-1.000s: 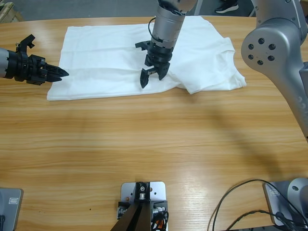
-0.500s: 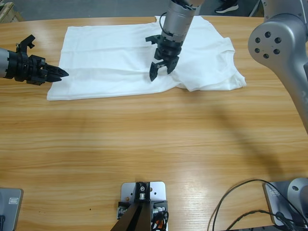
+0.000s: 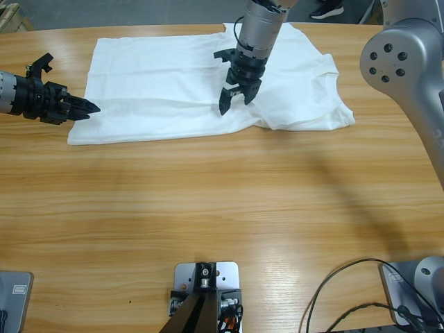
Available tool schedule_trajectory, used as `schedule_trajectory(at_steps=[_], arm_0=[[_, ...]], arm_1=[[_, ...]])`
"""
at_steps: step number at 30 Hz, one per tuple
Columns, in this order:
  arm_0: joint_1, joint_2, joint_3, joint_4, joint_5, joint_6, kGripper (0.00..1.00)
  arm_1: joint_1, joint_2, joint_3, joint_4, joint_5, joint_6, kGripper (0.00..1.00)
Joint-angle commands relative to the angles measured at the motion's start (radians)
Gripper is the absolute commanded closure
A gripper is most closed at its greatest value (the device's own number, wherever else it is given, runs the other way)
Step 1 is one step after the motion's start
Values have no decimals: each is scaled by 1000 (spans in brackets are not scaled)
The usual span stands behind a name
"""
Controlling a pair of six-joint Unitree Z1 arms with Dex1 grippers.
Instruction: Fold clothes
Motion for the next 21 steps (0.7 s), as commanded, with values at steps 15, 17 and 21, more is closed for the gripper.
schedule_trajectory(at_steps=[15,17,21], arm_0=[[-103,78,24,-43,-36,-1,612],[-130,74,12,-76,-88,-10,612],[-207,98,-18,-107,-104,-54,612]], arm_1=[[32,-7,-218,221,-17,15,101],[32,-13,-210,221,-18,14,101],[31,-22,-204,221,-18,12,101]])
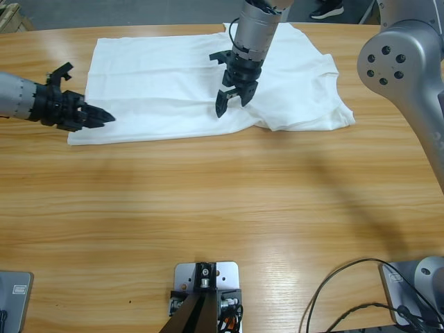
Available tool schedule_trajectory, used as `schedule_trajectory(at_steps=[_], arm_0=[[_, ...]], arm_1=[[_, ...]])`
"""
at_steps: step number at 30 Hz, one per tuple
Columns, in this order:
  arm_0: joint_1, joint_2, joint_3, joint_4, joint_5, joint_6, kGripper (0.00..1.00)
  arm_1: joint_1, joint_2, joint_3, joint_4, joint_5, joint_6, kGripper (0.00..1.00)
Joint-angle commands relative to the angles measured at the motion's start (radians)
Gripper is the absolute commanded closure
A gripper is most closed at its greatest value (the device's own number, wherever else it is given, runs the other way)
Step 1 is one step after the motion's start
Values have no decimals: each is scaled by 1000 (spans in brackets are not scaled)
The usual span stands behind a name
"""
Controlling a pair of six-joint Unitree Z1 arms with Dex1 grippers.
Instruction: Fold clothes
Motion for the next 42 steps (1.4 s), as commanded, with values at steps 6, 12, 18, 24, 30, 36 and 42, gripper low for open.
schedule_trajectory(at_steps=[6,12,18,24,30,36,42], arm_0=[[-123,151,-28,-121,-102,-64,612],[-131,206,-54,-130,-109,-67,612],[-134,239,-73,-130,-98,-83,614],[-140,243,-86,-110,-72,-135,635],[-140,248,-128,-24,-36,-189,522],[-140,246,-127,18,-1,-188,32],[-143,269,-200,195,109,-150,32]], arm_1=[[5,-45,-172,221,-24,-5,101],[0,-78,-135,221,-33,-19,101],[0,-108,-98,221,-35,-28,97],[5,-114,-75,220,-23,-31,96],[20,-116,-73,219,15,-36,59],[21,-122,-73,219,17,-35,46],[21,-132,-75,219,20,-33,46]])
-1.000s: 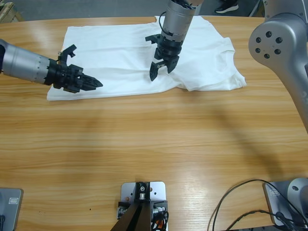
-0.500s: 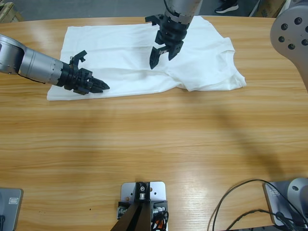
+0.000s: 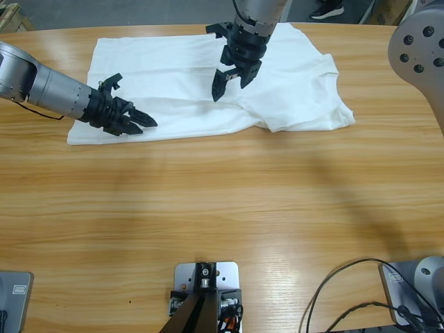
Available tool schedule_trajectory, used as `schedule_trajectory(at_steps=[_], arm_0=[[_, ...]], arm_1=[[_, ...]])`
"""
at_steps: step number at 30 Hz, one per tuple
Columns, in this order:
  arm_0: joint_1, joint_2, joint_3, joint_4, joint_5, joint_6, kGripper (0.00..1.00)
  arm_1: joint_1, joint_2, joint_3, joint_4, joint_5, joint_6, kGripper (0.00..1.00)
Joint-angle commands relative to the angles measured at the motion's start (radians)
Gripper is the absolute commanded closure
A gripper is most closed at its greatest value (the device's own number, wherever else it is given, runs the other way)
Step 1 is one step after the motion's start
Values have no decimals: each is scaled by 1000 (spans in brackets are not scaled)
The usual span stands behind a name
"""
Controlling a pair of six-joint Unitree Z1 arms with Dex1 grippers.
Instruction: Fold clothes
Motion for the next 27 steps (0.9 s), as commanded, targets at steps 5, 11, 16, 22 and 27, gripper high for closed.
schedule_trajectory(at_steps=[5,11,16,22,27], arm_0=[[-10,95,-79,223,152,49,32],[-12,101,-86,223,152,56,32],[-12,103,-92,223,152,59,32],[-12,105,-95,223,153,61,35],[-12,105,-95,223,153,61,32]], arm_1=[[11,-28,-77,219,29,-11,46],[22,-21,-76,219,79,-9,50],[62,15,-79,218,112,-6,50],[92,54,-79,216,132,7,50],[92,110,-78,216,149,6,50]])
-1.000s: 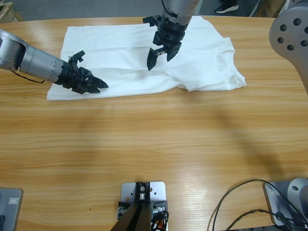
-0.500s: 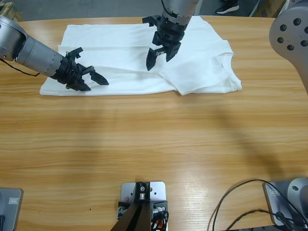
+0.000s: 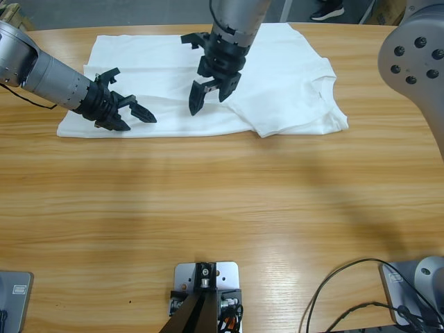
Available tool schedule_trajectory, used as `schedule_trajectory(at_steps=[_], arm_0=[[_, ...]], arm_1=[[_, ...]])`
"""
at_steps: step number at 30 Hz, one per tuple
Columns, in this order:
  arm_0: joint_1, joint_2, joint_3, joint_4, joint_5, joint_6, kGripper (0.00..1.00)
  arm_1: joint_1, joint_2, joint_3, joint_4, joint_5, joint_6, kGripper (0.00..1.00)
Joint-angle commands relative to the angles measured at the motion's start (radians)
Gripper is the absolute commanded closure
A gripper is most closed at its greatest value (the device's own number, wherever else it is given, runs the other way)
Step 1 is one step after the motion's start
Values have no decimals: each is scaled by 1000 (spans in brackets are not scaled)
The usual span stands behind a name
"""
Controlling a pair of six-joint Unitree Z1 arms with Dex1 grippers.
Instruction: Fold clothes
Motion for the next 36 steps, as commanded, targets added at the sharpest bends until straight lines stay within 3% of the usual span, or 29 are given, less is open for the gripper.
schedule_trajectory(at_steps=[1,20,36], arm_0=[[2,105,27,22,41,12,32],[2,105,27,25,56,17,32],[2,106,30,30,68,20,32]], arm_1=[[13,120,-76,216,43,3,50],[-93,184,-137,219,53,-22,50],[-93,218,-220,219,45,-21,55]])
